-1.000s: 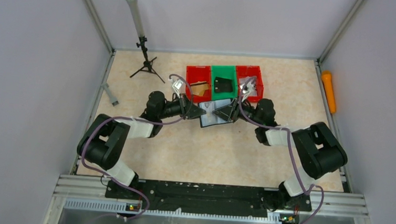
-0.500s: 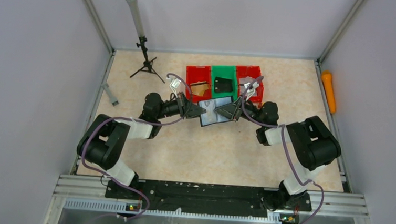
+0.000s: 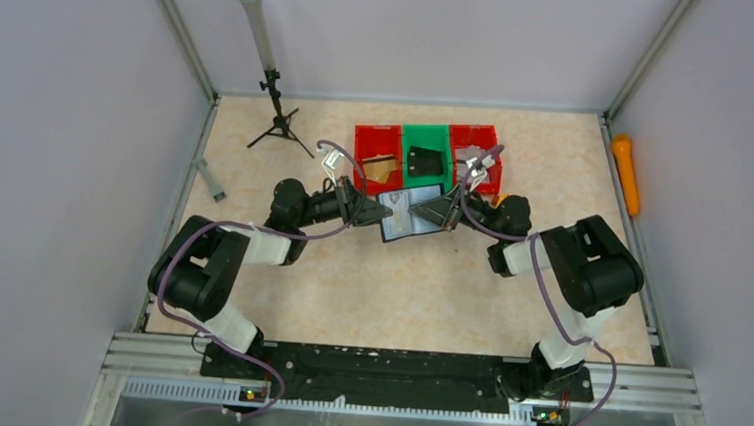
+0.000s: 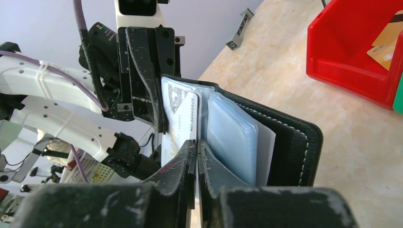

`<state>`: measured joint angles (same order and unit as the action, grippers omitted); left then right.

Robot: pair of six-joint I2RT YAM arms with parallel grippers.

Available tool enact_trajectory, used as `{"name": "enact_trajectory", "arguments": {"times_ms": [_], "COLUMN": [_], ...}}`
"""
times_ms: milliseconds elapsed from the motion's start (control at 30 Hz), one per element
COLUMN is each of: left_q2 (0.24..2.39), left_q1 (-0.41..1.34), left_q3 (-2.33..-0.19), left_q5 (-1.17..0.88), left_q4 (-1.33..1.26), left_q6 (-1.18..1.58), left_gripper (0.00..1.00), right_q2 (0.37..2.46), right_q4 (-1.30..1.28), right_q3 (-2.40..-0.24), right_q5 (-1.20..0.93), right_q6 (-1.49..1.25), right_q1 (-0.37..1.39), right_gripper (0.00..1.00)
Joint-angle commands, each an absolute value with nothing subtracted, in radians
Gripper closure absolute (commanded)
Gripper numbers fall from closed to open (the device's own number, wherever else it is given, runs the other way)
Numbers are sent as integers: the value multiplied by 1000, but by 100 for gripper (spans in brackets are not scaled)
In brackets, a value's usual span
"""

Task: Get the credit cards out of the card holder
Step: Remove the credit card from the card holder.

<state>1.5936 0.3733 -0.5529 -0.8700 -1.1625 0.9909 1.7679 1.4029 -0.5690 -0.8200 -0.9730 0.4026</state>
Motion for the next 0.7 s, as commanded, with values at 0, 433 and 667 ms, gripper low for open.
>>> {"name": "enact_trajectory", "arguments": {"times_ms": [0, 433, 667], "left_q2": [1577, 1565, 1563], "left_q1": [396, 394, 390], "left_q3": [-569, -583, -584], "left_q5": [-887, -857, -842], "left_q4": [-1213, -1099, -1069], "left_q6": [972, 910, 898], "left_gripper": [97, 98, 100], "right_q2": [1774, 1787, 1761], "right_q4": [1473, 1554, 1435], "right_q3": [-593, -574, -575], "right_q5": [-891, -886, -858], "right_q6": [-988, -1050, -990], "right_q1": [428, 399, 397], "right_gripper": [100, 100, 83]}}
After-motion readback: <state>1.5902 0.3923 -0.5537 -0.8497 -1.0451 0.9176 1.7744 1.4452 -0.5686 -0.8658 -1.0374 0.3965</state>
